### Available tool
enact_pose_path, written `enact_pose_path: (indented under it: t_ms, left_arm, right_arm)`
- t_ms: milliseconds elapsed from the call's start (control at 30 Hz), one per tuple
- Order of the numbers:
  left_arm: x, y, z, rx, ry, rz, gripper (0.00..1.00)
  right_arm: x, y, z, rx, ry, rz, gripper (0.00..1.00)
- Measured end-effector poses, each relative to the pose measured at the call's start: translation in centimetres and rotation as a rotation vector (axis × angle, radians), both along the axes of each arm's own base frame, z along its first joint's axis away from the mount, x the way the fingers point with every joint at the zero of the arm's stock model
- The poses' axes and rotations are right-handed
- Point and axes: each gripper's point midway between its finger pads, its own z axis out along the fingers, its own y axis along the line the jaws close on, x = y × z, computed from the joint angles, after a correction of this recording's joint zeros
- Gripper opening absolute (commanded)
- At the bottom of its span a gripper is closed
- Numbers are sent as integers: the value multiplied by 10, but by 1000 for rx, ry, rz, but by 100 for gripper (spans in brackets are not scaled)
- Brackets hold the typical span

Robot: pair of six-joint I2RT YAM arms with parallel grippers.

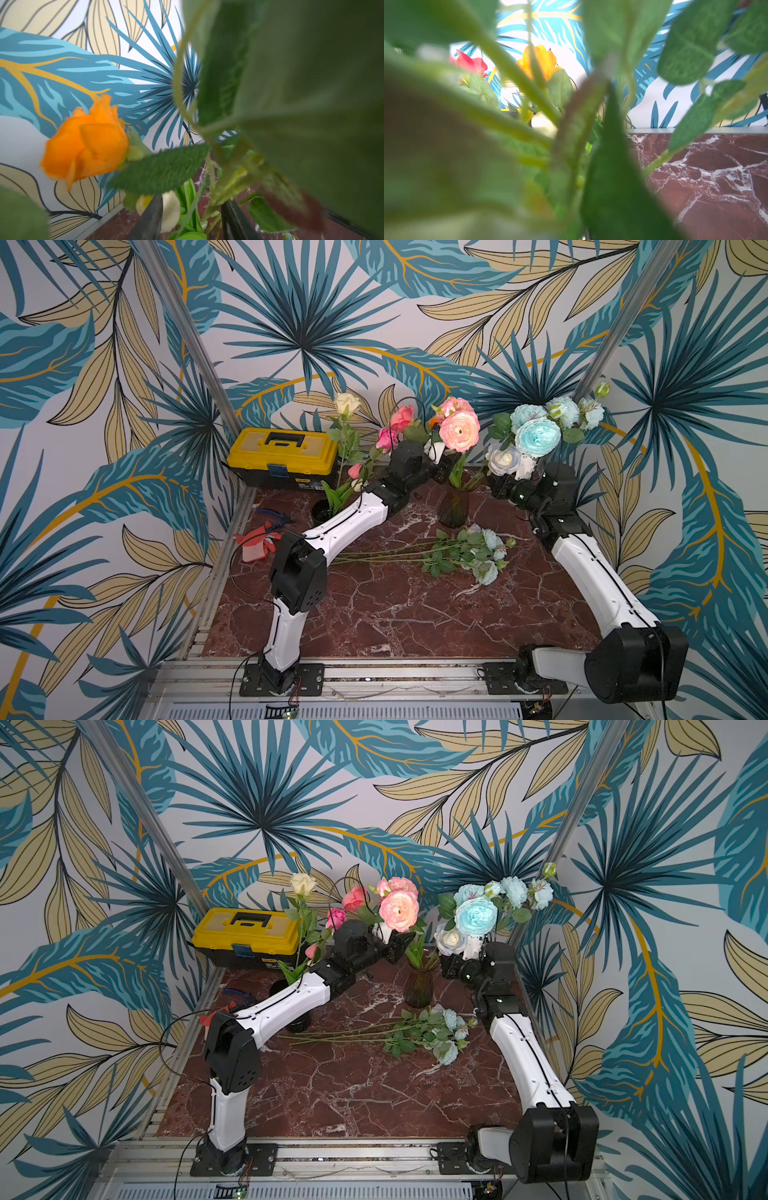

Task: Pick out blue flowers from the vase
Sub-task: Adjust the flower in the vase.

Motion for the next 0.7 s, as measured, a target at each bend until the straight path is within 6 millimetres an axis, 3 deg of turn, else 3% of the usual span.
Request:
enact_pose_path:
  t_ms: [400,700]
  left_arm:
    - [18,12,4,-31,30,33,48]
    - [28,19,-4,-34,88,52,49]
  right_arm:
    - [0,1,39,-16,-69,8,13]
    - [16,4,32,-42,-26,31,12]
